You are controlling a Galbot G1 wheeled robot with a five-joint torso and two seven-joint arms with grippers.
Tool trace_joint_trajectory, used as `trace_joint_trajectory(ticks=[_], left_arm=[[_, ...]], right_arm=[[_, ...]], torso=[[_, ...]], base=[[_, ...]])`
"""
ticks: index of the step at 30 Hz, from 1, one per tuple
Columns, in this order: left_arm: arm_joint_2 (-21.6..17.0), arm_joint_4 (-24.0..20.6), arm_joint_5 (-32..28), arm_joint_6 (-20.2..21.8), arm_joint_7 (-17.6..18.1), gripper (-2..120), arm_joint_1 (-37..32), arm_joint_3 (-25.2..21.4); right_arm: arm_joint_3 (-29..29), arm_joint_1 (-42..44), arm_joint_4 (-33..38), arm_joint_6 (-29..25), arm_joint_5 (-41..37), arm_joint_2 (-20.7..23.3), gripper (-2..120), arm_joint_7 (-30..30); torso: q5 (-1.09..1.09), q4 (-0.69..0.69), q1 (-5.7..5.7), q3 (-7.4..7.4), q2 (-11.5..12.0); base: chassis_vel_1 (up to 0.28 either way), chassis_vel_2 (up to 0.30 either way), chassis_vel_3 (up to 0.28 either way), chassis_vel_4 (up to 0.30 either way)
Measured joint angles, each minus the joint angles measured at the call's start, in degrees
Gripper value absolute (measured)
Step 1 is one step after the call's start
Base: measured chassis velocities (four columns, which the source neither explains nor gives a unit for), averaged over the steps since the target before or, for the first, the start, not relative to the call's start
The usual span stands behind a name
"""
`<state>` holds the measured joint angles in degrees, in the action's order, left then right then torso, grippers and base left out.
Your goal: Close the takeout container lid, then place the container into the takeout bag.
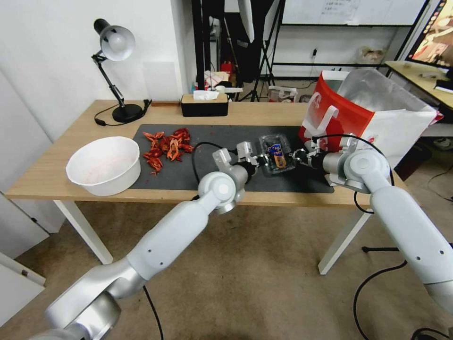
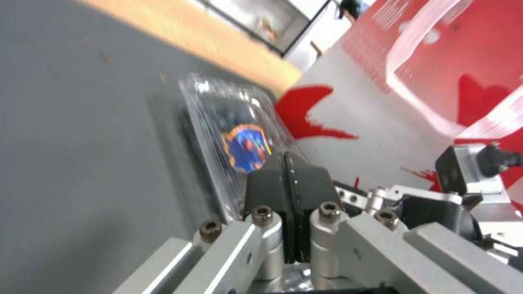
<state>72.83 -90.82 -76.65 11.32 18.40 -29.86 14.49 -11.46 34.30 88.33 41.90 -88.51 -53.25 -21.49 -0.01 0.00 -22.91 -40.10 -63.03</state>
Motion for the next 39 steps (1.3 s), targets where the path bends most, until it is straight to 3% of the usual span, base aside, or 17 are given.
trace_joint_trajectory(ticks=[1, 7, 8, 14, 18, 28, 30, 32, 34, 39], left_arm=[[0.00, 0.00, 0.00, 0.00, 0.00, 0, 0.00, 0.00], [-4.90, -3.97, 14.01, -4.30, -3.48, 1, -3.60, -1.19], [-6.48, -5.08, 18.64, -5.70, -4.26, 7, -4.99, -1.78], [-10.23, -7.82, 28.63, -8.18, -5.64, 25, -9.40, -3.99], [-12.98, -10.12, 36.48, -9.72, -6.20, 45, -15.89, -8.02], [-15.28, -14.34, 44.91, -11.25, -3.23, 77, -27.30, -14.27], [-15.10, -14.12, 47.00, -11.96, -2.05, 88, -28.61, -14.14], [-15.03, -14.42, 47.74, -12.24, -1.35, 92, -29.81, -14.52], [-14.65, -15.52, 49.10, -12.91, -0.04, 99, -33.57, -16.53], [-13.96, -16.87, 51.72, -14.71, 2.13, 100, -39.69, -19.89]], right_arm=[[0.00, 0.00, 0.00, 0.00, 0.00, 0.00, 0, 0.00], [-0.02, 0.16, 0.43, -0.01, 0.00, -0.43, 0, 0.48], [0.07, 0.04, 0.45, -0.01, 0.00, -0.57, 0, 0.59], [0.62, -0.48, 0.46, -0.02, 0.05, -1.28, 0, 0.88], [0.94, -0.58, 1.29, -0.03, 0.24, -1.96, 0, 1.71], [-1.15, 0.89, 5.12, -0.95, 0.70, -0.85, 0, 3.75], [-3.53, 3.55, 8.14, -2.00, 0.75, 1.04, 0, 3.99], [-3.79, 3.84, 8.71, -2.35, 0.77, 1.25, 0, 4.09], [-3.78, 3.95, 9.67, -3.30, 1.03, 1.27, 0, 4.86], [-2.85, 3.45, 10.67, -5.14, 1.75, 0.49, 0, 6.58]], torso=[[0.00, 0.00, 0.00, 0.00, 0.00], [0.00, 0.00, 0.00, 0.00, 0.00], [0.00, 0.00, 0.00, 0.00, 0.00], [0.00, 0.00, 0.00, 0.00, 0.01], [-0.01, 0.00, 0.00, 0.00, 0.01], [0.01, 0.07, 0.00, 0.00, 0.01], [-0.01, -0.11, -0.01, 0.01, 0.01], [-0.01, -0.12, -0.01, 0.00, 0.01], [0.04, -0.05, 0.00, 0.01, 0.01], [0.00, 0.05, -0.01, 0.01, 0.01]], base=[[0.000, 0.000, 0.000, 0.000], [0.000, 0.000, 0.000, 0.000], [0.000, 0.000, 0.000, 0.000], [0.000, 0.000, 0.000, 0.000], [0.000, 0.000, 0.000, 0.000], [0.000, 0.000, 0.000, 0.000], [0.000, 0.000, 0.000, 0.000], [0.000, 0.000, 0.000, 0.000], [0.000, 0.000, 0.000, 0.000], [0.000, 0.000, 0.000, 0.000]])
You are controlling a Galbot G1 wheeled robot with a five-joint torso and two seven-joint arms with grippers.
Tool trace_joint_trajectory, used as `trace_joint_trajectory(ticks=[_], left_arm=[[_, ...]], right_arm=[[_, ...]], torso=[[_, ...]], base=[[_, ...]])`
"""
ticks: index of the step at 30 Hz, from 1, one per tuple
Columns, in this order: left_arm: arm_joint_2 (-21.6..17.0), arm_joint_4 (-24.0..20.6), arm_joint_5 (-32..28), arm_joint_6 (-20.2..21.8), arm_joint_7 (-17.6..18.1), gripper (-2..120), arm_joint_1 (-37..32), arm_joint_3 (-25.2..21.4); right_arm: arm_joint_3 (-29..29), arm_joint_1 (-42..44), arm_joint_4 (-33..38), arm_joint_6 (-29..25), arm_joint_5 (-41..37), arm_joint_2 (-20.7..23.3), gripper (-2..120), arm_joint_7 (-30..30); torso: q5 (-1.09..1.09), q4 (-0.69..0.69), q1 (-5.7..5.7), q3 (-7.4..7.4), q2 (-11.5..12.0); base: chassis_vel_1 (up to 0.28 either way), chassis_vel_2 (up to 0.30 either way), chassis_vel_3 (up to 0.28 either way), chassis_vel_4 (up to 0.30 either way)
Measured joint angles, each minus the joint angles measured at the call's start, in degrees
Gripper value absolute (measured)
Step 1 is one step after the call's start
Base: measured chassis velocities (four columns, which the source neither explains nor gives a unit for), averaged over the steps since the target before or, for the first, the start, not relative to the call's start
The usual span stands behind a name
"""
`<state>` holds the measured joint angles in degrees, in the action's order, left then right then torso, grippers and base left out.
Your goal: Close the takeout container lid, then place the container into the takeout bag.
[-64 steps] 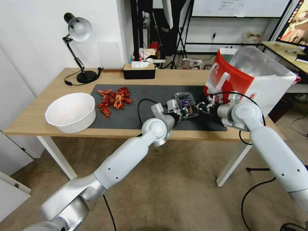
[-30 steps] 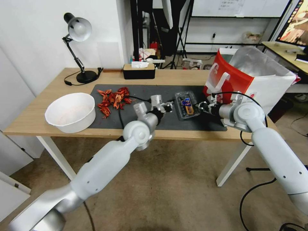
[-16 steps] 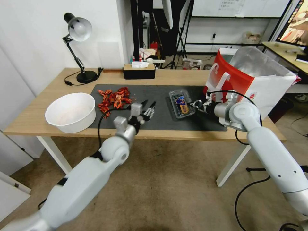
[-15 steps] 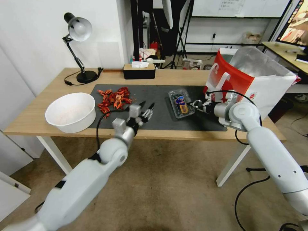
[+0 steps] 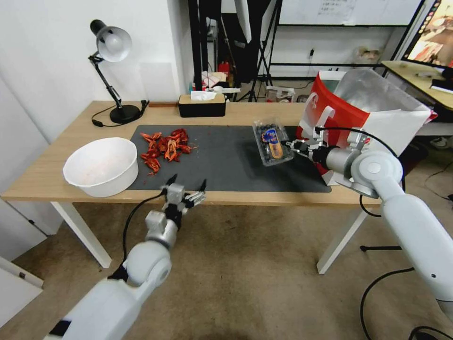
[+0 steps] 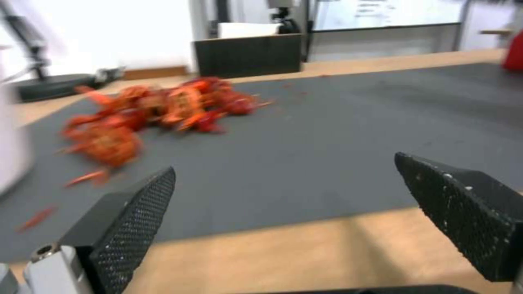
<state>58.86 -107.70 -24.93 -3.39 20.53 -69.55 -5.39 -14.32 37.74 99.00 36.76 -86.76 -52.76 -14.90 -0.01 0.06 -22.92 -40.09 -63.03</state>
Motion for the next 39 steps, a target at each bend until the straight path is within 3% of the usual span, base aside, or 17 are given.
trace_joint_trajectory(ticks=[3, 5, 13, 20, 30, 39], left_arm=[[0.01, -0.64, 0.58, -0.54, 0.50, 100, -1.82, -0.57], [0.39, -0.92, 1.78, -1.51, 0.86, 100, -3.27, -1.17], [1.47, -1.92, 3.02, -3.54, 1.29, 100, -6.37, -2.83], [1.88, -2.72, 3.30, -4.61, 1.03, 100, -8.93, -4.21], [2.41, -2.89, 3.28, -4.93, 0.87, 100, -10.04, -5.25], [2.89, -2.76, 3.26, -5.03, 0.83, 100, -10.23, -4.99]], right_arm=[[0.20, -0.04, 0.48, -1.12, 0.55, -0.10, 0, 0.87], [0.19, 0.06, 1.12, -2.24, 0.90, -0.06, 0, 1.59], [0.48, 0.03, 2.05, -5.67, 2.52, -0.08, 0, 3.97], [-0.13, -1.02, 2.94, -14.71, 5.35, 0.05, 0, 7.93], [-2.66, -4.37, 4.57, -25.17, 11.31, 3.20, 0, 4.17], [-4.64, -7.43, 3.03, -29.78, 16.14, 7.75, 0, 0.13]], torso=[[0.01, -0.01, 0.00, 0.00, 0.00], [0.00, -0.09, 0.00, 0.00, 0.00], [0.01, -0.05, 0.00, -0.01, 0.00], [0.01, -0.05, 0.00, -0.01, 0.00], [0.01, -0.06, 0.00, -0.01, 0.00], [0.01, -0.06, 0.00, -0.01, 0.00]], base=[[0.000, 0.000, 0.000, 0.000], [0.000, 0.000, 0.000, 0.000], [0.000, 0.000, 0.000, 0.000], [0.000, 0.000, 0.000, 0.000], [0.000, 0.000, 0.000, 0.000], [0.000, 0.000, 0.000, 0.000]])
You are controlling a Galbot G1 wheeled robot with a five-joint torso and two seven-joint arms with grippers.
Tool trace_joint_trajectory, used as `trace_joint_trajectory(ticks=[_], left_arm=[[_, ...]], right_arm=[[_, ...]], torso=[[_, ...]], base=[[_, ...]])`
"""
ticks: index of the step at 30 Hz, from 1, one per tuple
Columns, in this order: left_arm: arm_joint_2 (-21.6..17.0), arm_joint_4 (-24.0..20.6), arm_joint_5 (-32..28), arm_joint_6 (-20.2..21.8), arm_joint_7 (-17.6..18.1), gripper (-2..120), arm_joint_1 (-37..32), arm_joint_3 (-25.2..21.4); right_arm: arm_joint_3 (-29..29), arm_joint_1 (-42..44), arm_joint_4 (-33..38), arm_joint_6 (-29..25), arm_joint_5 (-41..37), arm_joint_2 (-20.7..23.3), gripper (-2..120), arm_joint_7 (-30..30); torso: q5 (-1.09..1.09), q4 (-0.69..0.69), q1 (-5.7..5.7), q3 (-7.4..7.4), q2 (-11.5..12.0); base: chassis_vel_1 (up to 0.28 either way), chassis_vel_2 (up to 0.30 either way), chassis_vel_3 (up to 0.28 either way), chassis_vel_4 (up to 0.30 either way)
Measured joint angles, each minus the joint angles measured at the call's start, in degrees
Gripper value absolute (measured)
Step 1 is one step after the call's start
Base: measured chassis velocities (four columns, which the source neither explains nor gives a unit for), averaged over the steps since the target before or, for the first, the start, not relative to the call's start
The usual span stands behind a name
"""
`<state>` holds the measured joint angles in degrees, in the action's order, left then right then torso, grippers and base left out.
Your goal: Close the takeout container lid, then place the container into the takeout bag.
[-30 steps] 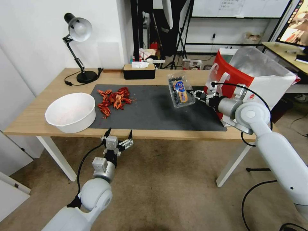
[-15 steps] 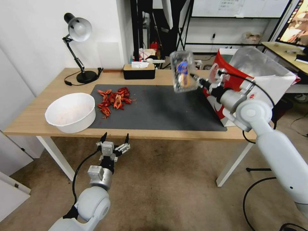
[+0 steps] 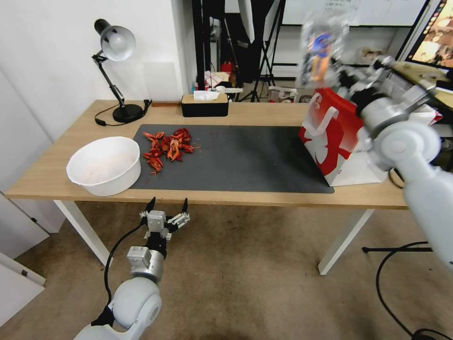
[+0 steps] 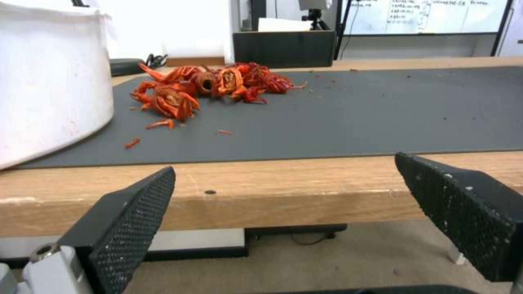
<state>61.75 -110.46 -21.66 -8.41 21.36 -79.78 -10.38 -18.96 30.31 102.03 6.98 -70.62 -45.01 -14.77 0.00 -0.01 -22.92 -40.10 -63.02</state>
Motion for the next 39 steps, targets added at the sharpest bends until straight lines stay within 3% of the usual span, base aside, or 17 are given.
trace_joint_trajectory(ticks=[12, 23, 26, 39], left_arm=[[0.32, -0.09, 0.01, -0.17, -0.22, 100, -0.38, 0.33], [0.52, 0.14, -0.03, -0.19, -0.28, 100, -0.37, 0.58], [0.43, 0.18, -0.10, -0.20, -0.33, 100, -0.28, 0.65], [0.38, 0.16, -0.06, -0.09, -0.67, 100, 0.09, 0.66]], right_arm=[[-3.11, 2.53, -1.17, -1.02, 12.25, 3.85, 0, -8.35], [-6.38, 7.37, 0.35, 2.06, 9.97, 2.87, 1, -10.82], [-6.54, 8.00, 0.33, 2.30, 9.52, 2.31, 7, -11.02], [-6.16, 10.16, 0.90, 2.71, 9.49, 0.84, 57, -11.64]], torso=[[0.00, 0.00, 0.00, 0.00, 0.00], [-0.01, 0.01, 0.00, 0.00, 0.00], [0.00, 0.01, 0.00, 0.00, 0.00], [-0.01, 0.01, 0.00, 0.00, 0.00]], base=[[0.000, 0.000, 0.000, 0.000], [0.000, 0.000, 0.000, 0.000], [0.000, 0.000, 0.000, 0.000], [0.000, 0.000, 0.000, 0.000]])
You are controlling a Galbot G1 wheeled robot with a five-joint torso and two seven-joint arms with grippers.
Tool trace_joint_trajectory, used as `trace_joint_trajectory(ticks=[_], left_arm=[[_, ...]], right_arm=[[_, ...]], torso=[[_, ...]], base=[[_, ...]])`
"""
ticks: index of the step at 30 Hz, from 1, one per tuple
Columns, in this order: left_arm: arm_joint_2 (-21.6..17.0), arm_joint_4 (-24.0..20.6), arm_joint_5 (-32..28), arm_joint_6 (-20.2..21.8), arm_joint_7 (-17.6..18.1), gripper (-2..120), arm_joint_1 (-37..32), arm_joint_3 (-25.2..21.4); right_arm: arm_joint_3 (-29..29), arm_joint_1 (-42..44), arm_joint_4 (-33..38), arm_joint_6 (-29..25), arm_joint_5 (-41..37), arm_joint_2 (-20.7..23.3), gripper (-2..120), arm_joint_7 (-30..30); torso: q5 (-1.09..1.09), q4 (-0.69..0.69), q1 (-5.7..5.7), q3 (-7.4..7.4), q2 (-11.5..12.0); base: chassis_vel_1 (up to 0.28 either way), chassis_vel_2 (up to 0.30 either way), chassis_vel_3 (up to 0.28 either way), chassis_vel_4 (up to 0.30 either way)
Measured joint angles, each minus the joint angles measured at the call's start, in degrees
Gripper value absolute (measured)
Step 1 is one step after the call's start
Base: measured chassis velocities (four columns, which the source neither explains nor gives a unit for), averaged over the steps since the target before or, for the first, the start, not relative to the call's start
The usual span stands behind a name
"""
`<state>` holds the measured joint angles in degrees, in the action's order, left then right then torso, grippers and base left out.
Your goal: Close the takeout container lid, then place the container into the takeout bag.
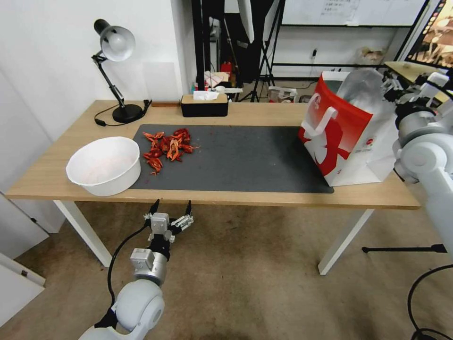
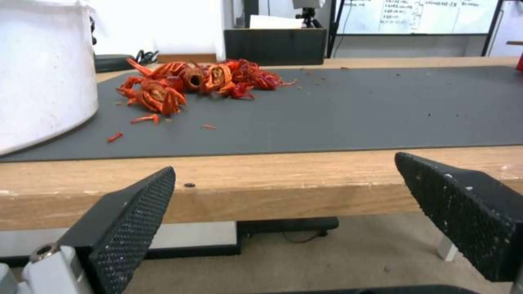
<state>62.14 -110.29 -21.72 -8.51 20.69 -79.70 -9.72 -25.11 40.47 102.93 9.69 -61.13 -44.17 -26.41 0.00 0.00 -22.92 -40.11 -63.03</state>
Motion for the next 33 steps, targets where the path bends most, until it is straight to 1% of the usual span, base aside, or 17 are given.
trace_joint_trajectory(ticks=[2, 3, 6, 7, 10, 12, 13, 14, 15, 17, 18, 20, 24, 25, 28, 29, 33], left_arm=[[-0.02, -0.04, -0.07, -0.03, -0.26, 100, -0.03, -0.05], [-0.02, -0.04, -0.07, -0.03, -0.26, 100, -0.03, -0.05], [0.08, -0.04, -0.14, -0.24, -0.63, 100, -0.14, -0.09], [0.08, -0.04, -0.14, -0.24, -0.63, 100, -0.14, -0.09], [0.28, -0.06, -0.14, -0.50, -0.86, 100, -0.24, -0.12], [0.31, -0.06, -0.14, -0.60, -0.93, 100, -0.26, -0.13], [0.34, -0.06, -0.14, -0.71, -1.01, 100, -0.28, -0.14], [0.40, -0.04, -0.13, -0.97, -1.16, 100, -0.33, -0.16], [0.40, -0.04, -0.13, -0.97, -1.16, 100, -0.33, -0.16], [0.54, -0.01, -0.16, -1.42, -1.45, 100, -0.54, -0.19], [0.60, -0.01, -0.18, -1.45, -1.53, 100, -0.57, -0.20], [0.67, -0.01, -0.19, -1.49, -1.57, 100, -0.58, -0.20], [0.94, -0.03, -0.27, -1.80, -1.63, 100, -0.86, -0.21], [0.94, -0.03, -0.27, -1.80, -1.63, 100, -0.86, -0.21], [1.12, 0.10, -0.50, -2.69, -1.94, 100, -1.05, -0.22], [1.12, 0.10, -0.50, -2.69, -1.94, 100, -1.05, -0.22], [1.23, 0.23, -0.70, -2.99, -2.31, 100, -1.26, -0.09]], right_arm=[[0.42, 0.61, 0.80, -0.68, 1.49, 0.24, 66, 0.94], [0.42, 0.61, 0.80, -0.68, 1.49, 0.24, 66, 0.94], [0.81, 1.86, 2.42, -2.01, 3.75, 0.71, 80, 2.94], [0.81, 1.86, 2.42, -2.01, 3.75, 0.71, 80, 2.94], [0.85, 3.55, 4.43, -3.59, 5.11, 1.32, 95, 5.85], [0.85, 3.91, 4.83, -3.86, 5.24, 1.46, 96, 6.52], [0.83, 4.29, 5.26, -4.13, 5.38, 1.59, 99, 7.15], [0.76, 5.24, 6.19, -4.81, 5.68, 1.91, 100, 8.80], [0.76, 5.24, 6.19, -4.81, 5.68, 1.91, 100, 8.80], [-0.01, 8.50, 9.06, -6.76, 6.11, 2.77, 100, 13.74], [-0.34, 9.70, 10.01, -7.07, 6.11, 2.97, 100, 15.19], [-0.65, 10.70, 10.77, -7.20, 6.11, 3.11, 100, 16.31], [-2.88, 16.71, 13.92, -7.57, 7.42, 3.22, 100, 20.36], [-2.88, 16.71, 13.92, -7.57, 7.42, 3.22, 100, 20.36], [-4.53, 21.27, 15.66, -8.19, 9.47, 2.36, 100, 21.34], [-4.53, 21.27, 15.66, -8.19, 9.47, 2.36, 100, 21.34], [-6.33, 28.47, 17.69, -9.08, 14.68, -1.08, 100, 21.76]], torso=[[0.00, 0.00, 0.00, 0.00, 0.00], [0.00, 0.00, 0.00, 0.00, 0.00], [0.00, 0.00, 0.00, 0.00, 0.00], [0.00, 0.00, 0.00, 0.00, 0.00], [0.01, 0.00, 0.00, 0.00, 0.00], [0.00, 0.00, 0.00, 0.00, 0.00], [-0.01, 0.00, 0.00, 0.00, 0.00], [0.00, 0.00, 0.00, 0.00, 0.00], [0.00, 0.00, 0.00, 0.00, 0.00], [0.00, 0.00, 0.00, 0.01, 0.00], [0.00, 0.00, 0.00, 0.00, 0.00], [0.00, 0.00, 0.01, 0.00, 0.00], [0.00, 0.00, 0.00, 0.00, 0.00], [0.00, 0.00, 0.00, 0.00, 0.00], [0.01, 0.00, 0.01, 0.00, 0.00], [0.01, 0.00, 0.01, 0.00, 0.00], [0.00, 0.00, 0.01, 0.00, 0.00]], base=[[0.000, 0.000, 0.000, 0.000], [0.000, 0.000, 0.000, 0.000], [0.000, 0.000, 0.000, 0.000], [0.000, 0.000, 0.000, 0.000], [0.000, 0.000, 0.000, 0.000], [0.000, 0.000, 0.000, 0.000], [0.000, 0.000, 0.000, 0.000], [0.000, 0.000, 0.000, 0.000], [0.000, 0.000, 0.000, 0.000], [0.000, 0.000, 0.000, 0.000], [0.000, 0.000, 0.000, 0.000], [0.000, 0.000, 0.000, 0.000], [0.000, 0.000, 0.000, 0.000], [0.000, 0.000, 0.000, 0.000], [0.000, 0.000, 0.000, 0.000], [0.000, 0.000, 0.000, 0.000], [0.000, 0.000, 0.000, 0.000]])
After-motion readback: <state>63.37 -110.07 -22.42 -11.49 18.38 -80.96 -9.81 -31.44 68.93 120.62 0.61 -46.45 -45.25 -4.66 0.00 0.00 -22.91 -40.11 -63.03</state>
